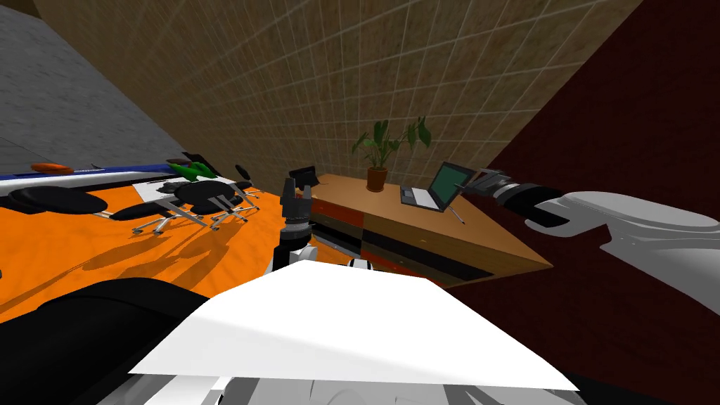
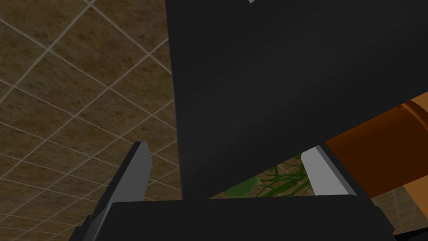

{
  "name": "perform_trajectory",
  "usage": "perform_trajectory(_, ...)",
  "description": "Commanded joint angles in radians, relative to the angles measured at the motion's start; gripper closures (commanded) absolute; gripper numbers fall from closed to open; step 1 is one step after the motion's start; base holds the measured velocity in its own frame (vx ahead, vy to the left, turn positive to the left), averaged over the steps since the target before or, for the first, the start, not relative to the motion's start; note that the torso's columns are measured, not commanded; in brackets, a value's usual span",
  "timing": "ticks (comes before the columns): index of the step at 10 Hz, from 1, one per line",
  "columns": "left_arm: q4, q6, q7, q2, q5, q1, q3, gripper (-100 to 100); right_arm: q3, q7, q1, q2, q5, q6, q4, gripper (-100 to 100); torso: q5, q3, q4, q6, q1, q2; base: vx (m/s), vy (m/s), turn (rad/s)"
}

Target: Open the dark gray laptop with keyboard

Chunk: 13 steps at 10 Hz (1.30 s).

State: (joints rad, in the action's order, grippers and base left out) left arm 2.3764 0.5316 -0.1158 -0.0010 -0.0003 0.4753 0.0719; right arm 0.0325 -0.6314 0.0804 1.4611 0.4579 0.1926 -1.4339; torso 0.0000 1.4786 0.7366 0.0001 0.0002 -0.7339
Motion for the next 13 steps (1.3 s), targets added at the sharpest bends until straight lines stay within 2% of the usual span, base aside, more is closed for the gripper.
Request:
perform_trajectory(1, 0.0, 0.0, 0.0, 0.0, 0.0, 0.0, 0.0, 0, -0.011, -0.004, 0.016, -0.011, 0.002, 0.022, -0.019, 100, 0.0, 0.0, 0.001, 0.003, -0.001, -0.001, 0.093, 0.034, -0.245)
perform_trajectory(4, 0.0, 0.0, 0.0, 0.0, 0.0, 0.0, 0.0, 0, -0.001, -0.015, 0.005, -0.033, 0.001, 0.059, -0.098, 100, -0.001, -0.003, 0.001, 0.003, -0.001, -0.004, 0.138, 0.03, -0.378)
perform_trajectory(5, 0.0, 0.0, 0.0, 0.0, 0.0, 0.0, 0.0, 0, 0.001, -0.017, 0.004, -0.037, 0.001, 0.065, -0.111, 100, -0.001, -0.003, 0.001, 0.001, -0.003, -0.004, 0.112, 0.019, -0.203)
perform_trajectory(6, 0.0, 0.0, 0.0, 0.0, 0.0, 0.0, 0.0, 0, 0.005, -0.017, -0.001, -0.036, 0.0, 0.058, -0.105, 100, -0.001, -0.004, 0.002, 0.0, -0.003, -0.006, 0.04, 0.011, -0.027)
perform_trajectory(7, 0.0, 0.0, 0.0, 0.0, 0.0, 0.0, 0.0, 0, 0.002, -0.04, -0.014, -0.004, 0.021, 0.054, -0.128, 100, -0.001, -0.004, 0.002, -0.001, -0.003, -0.008, 0.033, 0.069, -0.02)
perform_trajectory(9, 0.0, 0.0, 0.0, 0.0, 0.0, 0.0, 0.0, 0, -0.003, -0.062, -0.024, 0.028, 0.042, 0.047, -0.149, 100, 0.003, -0.004, 0.001, 0.0, 0.005, -0.005, 0.046, 0.095, -0.042)
perform_trajectory(13, 0.0, 0.0, 0.0, 0.0, 0.0, 0.0, 0.0, 0, -0.016, -0.12, -0.051, 0.109, 0.095, 0.029, -0.201, 100, 0.001, -0.004, 0.002, 0.001, 0.0, -0.006, 0.023, 0.087, -0.078)
